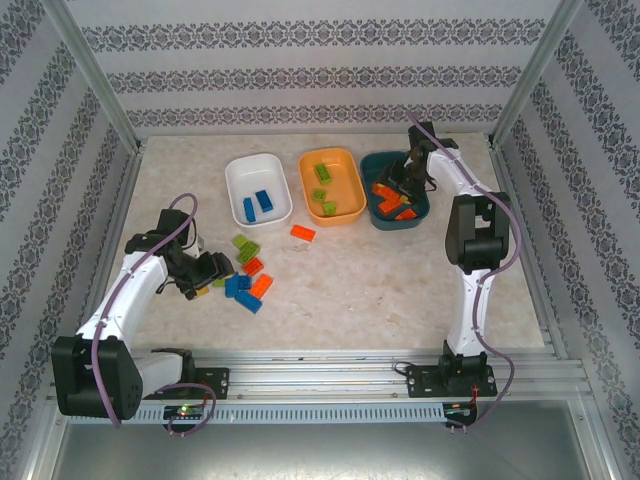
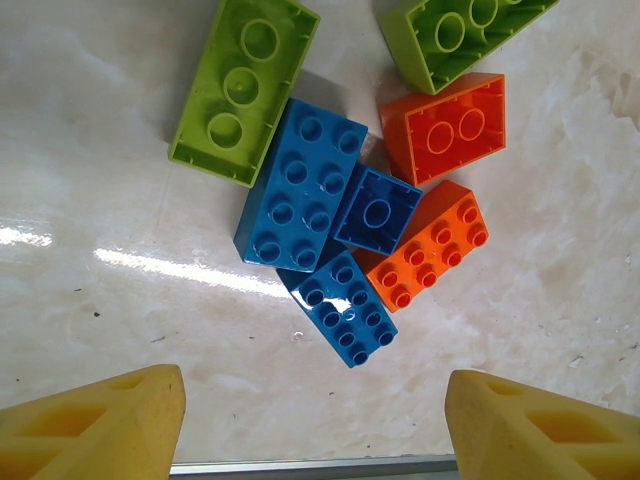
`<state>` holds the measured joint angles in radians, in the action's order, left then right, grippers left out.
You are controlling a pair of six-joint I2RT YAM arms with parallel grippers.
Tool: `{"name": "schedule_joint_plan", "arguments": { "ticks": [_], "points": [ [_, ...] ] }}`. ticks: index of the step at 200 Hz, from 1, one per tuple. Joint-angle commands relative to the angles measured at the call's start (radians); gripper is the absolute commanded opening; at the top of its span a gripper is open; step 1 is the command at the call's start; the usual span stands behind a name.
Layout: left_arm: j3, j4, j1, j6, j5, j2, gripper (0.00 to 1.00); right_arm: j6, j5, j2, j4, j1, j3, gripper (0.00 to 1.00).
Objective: Sort the legos into containers by color
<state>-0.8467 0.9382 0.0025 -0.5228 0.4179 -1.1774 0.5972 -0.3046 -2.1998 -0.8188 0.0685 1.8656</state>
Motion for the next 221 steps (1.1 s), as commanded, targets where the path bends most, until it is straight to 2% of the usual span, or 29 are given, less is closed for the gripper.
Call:
{"name": "schedule_joint_plan", "arguments": {
  "ticks": [1,59,95,105,125,145,161,173,221],
  "points": [
    [-0.003,0.014,0.012,0.021,0.0,0.005,0.7,0.006,0.004,0.005,-0.028,0.011,0.025,0.75],
    [0.0,0.01,0.012,0.027,0.014,0.016,0.71,-0.029,0.077,0.172,-0.048,0.048,-0.054,0.76],
    [0.002,-0.005,0.013,0.028,0.029,0.023,0.72,-0.017,0.183,0.322,-0.075,0.211,-0.153,0.78],
    [0.004,-0.008,0.012,0.032,0.03,0.024,0.73,0.033,0.219,0.367,-0.057,0.275,-0.215,0.79],
    [0.007,-0.006,0.012,0.041,0.032,0.024,0.73,0.149,0.211,0.419,0.042,0.383,-0.331,0.79],
    [0.008,-0.002,0.012,0.047,0.039,0.032,0.74,0.246,0.121,0.427,0.195,0.456,-0.409,0.71],
    [0.013,-0.001,0.012,0.048,0.041,0.046,0.74,0.306,0.065,0.412,0.344,0.505,-0.459,0.59],
    [0.017,-0.003,0.011,0.049,0.041,0.057,0.74,0.335,0.053,0.38,0.385,0.532,-0.457,0.52],
    [0.018,-0.008,0.011,0.056,0.045,0.058,0.75,0.376,0.055,0.224,0.43,0.587,-0.393,0.46]
  ]
}}
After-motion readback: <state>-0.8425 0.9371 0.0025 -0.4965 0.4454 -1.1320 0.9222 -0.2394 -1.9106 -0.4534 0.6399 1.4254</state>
